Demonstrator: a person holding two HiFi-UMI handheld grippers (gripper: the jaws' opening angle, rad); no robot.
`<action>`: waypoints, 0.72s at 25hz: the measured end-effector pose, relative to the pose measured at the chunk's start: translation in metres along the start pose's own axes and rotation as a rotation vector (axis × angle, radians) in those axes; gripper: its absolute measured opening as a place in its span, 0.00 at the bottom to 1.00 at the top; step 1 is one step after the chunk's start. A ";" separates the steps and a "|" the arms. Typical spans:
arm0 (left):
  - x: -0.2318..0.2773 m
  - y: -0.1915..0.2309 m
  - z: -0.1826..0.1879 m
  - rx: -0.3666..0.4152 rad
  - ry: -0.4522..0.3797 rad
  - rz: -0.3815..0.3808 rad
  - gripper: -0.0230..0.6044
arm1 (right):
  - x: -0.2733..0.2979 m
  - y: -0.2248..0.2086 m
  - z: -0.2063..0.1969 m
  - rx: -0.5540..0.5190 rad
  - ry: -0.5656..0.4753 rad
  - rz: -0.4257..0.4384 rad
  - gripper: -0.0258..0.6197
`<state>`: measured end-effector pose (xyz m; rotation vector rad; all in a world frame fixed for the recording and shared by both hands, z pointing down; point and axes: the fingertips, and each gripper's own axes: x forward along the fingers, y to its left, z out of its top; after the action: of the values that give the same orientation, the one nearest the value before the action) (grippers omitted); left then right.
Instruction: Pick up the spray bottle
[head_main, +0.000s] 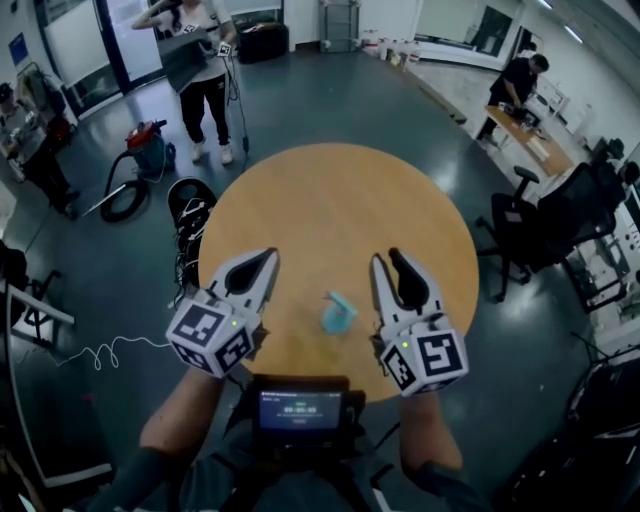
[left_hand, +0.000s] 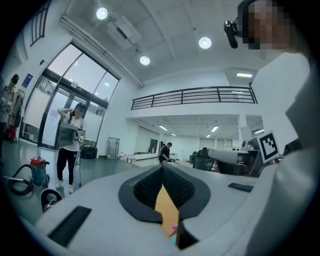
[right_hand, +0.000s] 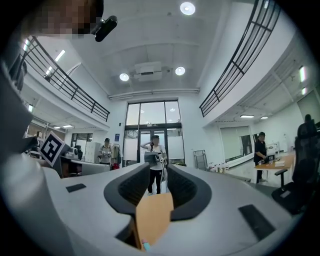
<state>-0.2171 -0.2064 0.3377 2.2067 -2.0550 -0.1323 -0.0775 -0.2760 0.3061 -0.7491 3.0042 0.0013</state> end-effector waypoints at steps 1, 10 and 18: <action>0.001 0.003 -0.003 -0.006 0.003 -0.003 0.04 | 0.002 0.000 -0.002 -0.001 0.003 -0.002 0.19; 0.013 0.031 -0.030 -0.031 0.045 -0.053 0.05 | 0.016 0.000 -0.034 -0.002 0.048 -0.039 0.29; 0.023 0.046 -0.088 -0.081 0.152 -0.096 0.24 | 0.024 0.009 -0.103 0.025 0.173 -0.013 0.46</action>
<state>-0.2476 -0.2293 0.4323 2.1942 -1.8335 -0.0531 -0.1078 -0.2803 0.4074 -0.8068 3.1548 -0.1068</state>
